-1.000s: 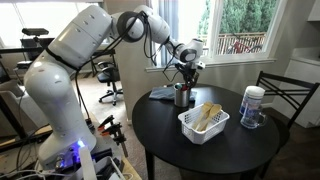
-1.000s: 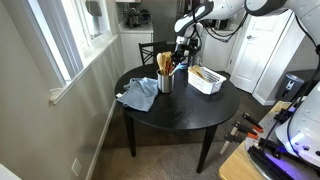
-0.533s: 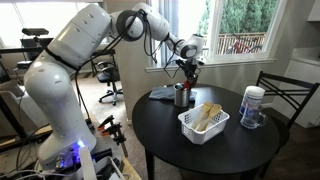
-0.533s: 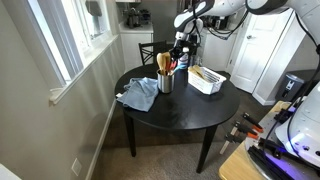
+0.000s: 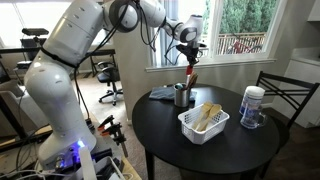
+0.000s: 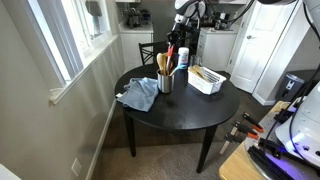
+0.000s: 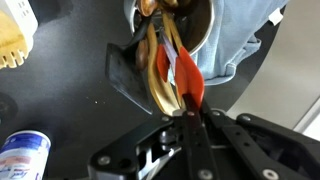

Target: Put the red spatula in the white basket.

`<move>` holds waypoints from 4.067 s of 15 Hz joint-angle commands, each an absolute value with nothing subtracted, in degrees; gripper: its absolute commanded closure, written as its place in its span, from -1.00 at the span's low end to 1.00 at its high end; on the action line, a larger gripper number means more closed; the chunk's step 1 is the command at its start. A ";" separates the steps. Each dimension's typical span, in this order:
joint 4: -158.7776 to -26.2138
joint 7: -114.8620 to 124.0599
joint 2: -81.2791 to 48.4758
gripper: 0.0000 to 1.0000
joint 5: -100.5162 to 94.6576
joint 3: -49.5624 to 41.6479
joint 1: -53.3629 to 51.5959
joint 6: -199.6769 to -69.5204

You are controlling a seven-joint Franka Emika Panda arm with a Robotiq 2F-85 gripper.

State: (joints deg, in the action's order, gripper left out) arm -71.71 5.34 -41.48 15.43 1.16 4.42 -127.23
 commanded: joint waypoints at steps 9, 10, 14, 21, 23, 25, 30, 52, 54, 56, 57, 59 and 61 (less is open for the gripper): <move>-68.24 8.31 -33.70 0.91 13.23 0.94 0.78 -123.31; -67.81 8.72 -33.45 0.90 12.78 0.74 0.48 -122.75; -65.99 11.72 -32.42 0.91 9.37 -0.53 -0.68 -120.02; -62.48 16.85 -31.87 0.91 1.15 -4.83 -3.36 -109.99; -62.18 18.24 -31.95 0.89 -0.87 -5.91 -4.23 -107.38; -62.34 18.39 -32.22 0.90 -1.67 -6.39 -4.41 -104.96; -62.11 18.13 -34.87 0.91 -1.37 -7.63 -3.52 -98.25; -36.48 19.43 -62.82 0.55 -10.54 -13.85 1.74 -79.19; -34.97 19.50 -63.54 0.24 -10.37 -13.80 1.67 -78.83; -33.75 19.43 -63.96 -0.01 -10.13 -13.65 1.70 -78.73; -33.26 19.44 -64.10 -0.13 -9.97 -13.55 1.74 -78.61; -32.54 19.41 -64.27 -0.38 -9.92 -13.50 1.74 -78.44; -32.05 19.45 -64.37 -0.64 -9.82 -13.43 1.77 -78.39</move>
